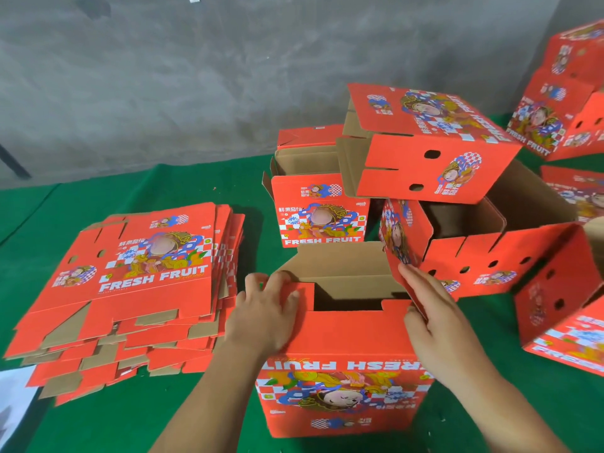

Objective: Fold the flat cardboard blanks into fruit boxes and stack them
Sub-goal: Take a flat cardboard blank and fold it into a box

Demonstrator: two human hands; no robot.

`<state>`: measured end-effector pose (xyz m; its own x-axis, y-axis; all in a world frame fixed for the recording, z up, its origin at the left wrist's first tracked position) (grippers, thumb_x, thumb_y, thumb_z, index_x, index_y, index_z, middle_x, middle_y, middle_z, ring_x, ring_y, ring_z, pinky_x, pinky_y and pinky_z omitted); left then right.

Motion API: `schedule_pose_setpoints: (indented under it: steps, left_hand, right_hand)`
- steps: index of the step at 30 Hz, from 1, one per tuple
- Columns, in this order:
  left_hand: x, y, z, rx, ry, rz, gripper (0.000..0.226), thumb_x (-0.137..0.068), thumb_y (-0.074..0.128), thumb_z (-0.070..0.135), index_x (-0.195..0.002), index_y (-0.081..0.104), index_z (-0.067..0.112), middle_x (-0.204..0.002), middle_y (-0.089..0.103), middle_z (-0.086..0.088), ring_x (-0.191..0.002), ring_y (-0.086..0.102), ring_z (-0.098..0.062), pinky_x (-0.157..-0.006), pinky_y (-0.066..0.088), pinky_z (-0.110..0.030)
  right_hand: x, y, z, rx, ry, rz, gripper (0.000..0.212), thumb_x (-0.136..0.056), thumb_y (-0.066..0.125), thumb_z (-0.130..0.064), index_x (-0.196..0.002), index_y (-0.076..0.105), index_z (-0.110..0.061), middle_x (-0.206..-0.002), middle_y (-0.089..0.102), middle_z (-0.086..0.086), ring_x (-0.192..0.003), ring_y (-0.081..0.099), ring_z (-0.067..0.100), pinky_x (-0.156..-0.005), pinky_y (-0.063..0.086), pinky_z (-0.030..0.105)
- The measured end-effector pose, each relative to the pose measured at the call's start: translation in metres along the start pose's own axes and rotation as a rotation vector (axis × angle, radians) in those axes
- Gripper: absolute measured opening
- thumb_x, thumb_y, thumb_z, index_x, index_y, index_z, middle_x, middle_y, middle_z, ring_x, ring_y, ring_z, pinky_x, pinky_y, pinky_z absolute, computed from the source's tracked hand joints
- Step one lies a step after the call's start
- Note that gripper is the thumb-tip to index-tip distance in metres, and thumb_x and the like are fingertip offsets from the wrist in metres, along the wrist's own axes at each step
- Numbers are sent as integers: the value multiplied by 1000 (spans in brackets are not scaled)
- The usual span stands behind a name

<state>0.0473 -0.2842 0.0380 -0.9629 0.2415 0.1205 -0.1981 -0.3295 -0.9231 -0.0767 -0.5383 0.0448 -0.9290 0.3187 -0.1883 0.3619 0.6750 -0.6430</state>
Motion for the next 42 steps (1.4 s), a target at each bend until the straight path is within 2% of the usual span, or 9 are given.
schedule_pose_setpoints:
  steps: [8, 13, 18, 21, 28, 34, 37, 39, 42]
  left_hand:
    - [-7, -5, -10, 0, 25, 13, 68, -99, 49, 53, -158, 16, 49, -133, 35, -3, -127, 40, -34, -112, 31, -43]
    - [4, -6, -16, 404, 251, -12, 50, -84, 34, 89, -119, 61, 65, -129, 35, 30, -132, 26, -7, -111, 17, -28]
    - [2, -3, -15, 415, 216, -36, 58, -83, 64, 74, -131, 65, 42, -142, 44, 11, -139, 39, -5, -120, 32, -39]
    - [1, 0, -15, 273, 50, -136, 94, -78, 73, 69, -156, 35, 33, -151, 36, 4, -133, 48, -12, -110, 39, -28]
    - [3, 4, -6, -85, -152, -99, 81, -81, 66, 74, -143, 35, 34, -135, 43, -6, -113, 64, -37, -91, 51, -44]
    - [6, -7, -20, 670, -114, 58, 31, -95, 65, 48, -116, 66, 24, -109, 69, 11, -101, 64, -7, -80, 44, -9]
    - [14, -19, -15, 830, -61, 256, 20, -100, 61, 42, -93, 68, 25, -86, 71, 18, -78, 61, 11, -72, 45, -13]
    - [19, -25, -13, 898, -10, 360, 19, -103, 56, 41, -94, 66, 28, -88, 69, 18, -78, 57, 10, -74, 42, -13]
    - [23, -28, -12, 1212, 40, 421, 10, -106, 54, 26, -105, 64, 28, -96, 68, 8, -90, 59, -5, -80, 46, -17]
  right_hand:
    - [17, 8, 3, 25, -79, -53, 36, -95, 68, -11, -128, 72, -25, -146, 52, -20, -148, 30, 5, -121, 18, 24]
    - [-9, -2, 2, -297, 141, 67, 39, -104, 54, -39, -77, 71, -15, -101, 64, 0, -105, 59, 17, -90, 40, 21]
    - [-18, 22, 10, -93, 244, -247, 61, -89, 72, -50, -143, 43, -47, -149, 22, -19, -139, 29, 0, -115, 27, 30]
    - [-26, 25, 4, 73, 138, -374, 76, -81, 79, -54, -146, 40, -50, -147, 23, -28, -141, 34, 0, -113, 34, 31]
    - [-35, 35, -10, 561, 172, -370, 77, -82, 69, -68, -139, 26, -41, -131, 29, -7, -116, 57, 29, -84, 52, 42]
    - [-26, 16, -1, -128, 337, -252, 80, -85, 67, -68, -153, 34, -44, -147, 26, -15, -138, 38, 12, -108, 31, 31]
    - [-33, 5, 4, -541, 630, -83, 64, -80, 69, -71, -138, 52, -51, -128, 58, -11, -109, 57, 7, -89, 43, 29]
    - [-38, -1, 19, -746, 668, -27, 51, -102, 56, -46, -146, 54, -20, -100, 72, 15, -84, 68, 17, -67, 50, 30]
    - [-43, 2, 40, -860, 719, 2, 47, -113, 35, -18, -152, 34, 8, -152, 42, 33, -140, 44, 39, -105, 37, 36]
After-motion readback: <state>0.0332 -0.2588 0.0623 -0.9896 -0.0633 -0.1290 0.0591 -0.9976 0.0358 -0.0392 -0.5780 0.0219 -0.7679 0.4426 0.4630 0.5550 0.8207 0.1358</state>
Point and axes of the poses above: each hand's wrist, its own x-axis away from the middle knuckle, its own y-axis out of the palm, z = x × y, the point moved 5 cm from there along -x, towards the middle knuckle
